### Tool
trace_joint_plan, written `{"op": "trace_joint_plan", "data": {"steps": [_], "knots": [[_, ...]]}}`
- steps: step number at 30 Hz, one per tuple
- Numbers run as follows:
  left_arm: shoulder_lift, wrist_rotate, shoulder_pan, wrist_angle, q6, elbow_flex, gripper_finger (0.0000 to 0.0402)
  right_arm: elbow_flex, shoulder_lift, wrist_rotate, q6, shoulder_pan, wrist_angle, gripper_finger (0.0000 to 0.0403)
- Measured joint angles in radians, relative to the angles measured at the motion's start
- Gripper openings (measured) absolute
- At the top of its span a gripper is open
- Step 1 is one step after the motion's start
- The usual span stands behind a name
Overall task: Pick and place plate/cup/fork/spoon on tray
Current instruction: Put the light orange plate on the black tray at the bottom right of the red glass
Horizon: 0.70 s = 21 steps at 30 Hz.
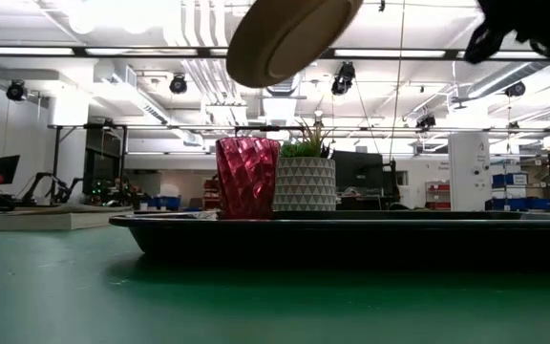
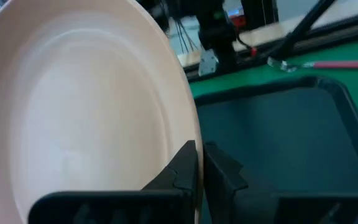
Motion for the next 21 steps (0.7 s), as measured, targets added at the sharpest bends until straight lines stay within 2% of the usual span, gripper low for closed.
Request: {"op": "trace_joint_plan", "data": {"steps": [6, 13, 21], "knots": [[0.097, 0.008, -0.013, -0.072, -0.076, 0.115, 0.0000, 0.054, 0.000, -0.144, 0.056, 0.000, -0.007, 0.0036], [0.182, 0.100, -0.021, -0.103, -0.158, 0.202, 0.0000, 0.082, -0.031, -0.294, 0.076, 0.000, -0.007, 0.0036], [0.264, 0.170, -0.056, -0.192, -0.244, 0.221, 0.0000, 0.081, -0.157, -0.348, 0.086, 0.000, -0.070, 0.0036]]}}
